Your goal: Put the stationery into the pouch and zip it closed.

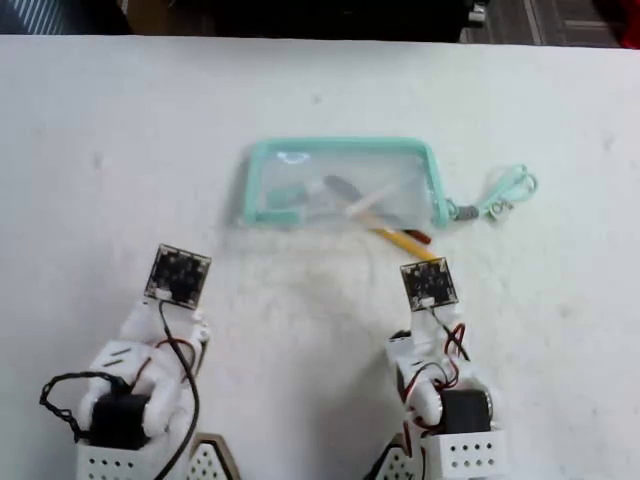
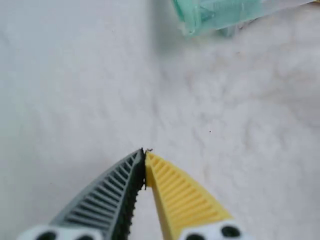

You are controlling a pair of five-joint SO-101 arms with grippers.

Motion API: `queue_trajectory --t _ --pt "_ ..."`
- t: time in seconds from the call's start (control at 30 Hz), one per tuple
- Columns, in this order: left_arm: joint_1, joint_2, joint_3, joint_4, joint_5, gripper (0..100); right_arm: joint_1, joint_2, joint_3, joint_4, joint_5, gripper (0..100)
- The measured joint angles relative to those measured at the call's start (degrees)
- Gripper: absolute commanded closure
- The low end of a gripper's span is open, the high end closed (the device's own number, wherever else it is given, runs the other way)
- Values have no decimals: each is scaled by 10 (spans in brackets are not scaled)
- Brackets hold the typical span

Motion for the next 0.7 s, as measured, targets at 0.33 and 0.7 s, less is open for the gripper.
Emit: queue_trajectory --t 0.33,0.7 --pt "0 -2 -64 0 0 974 0 0 0 0 0 974" --pt "128 -1 -101 -16 -6 972 0 0 0 0 0 974"
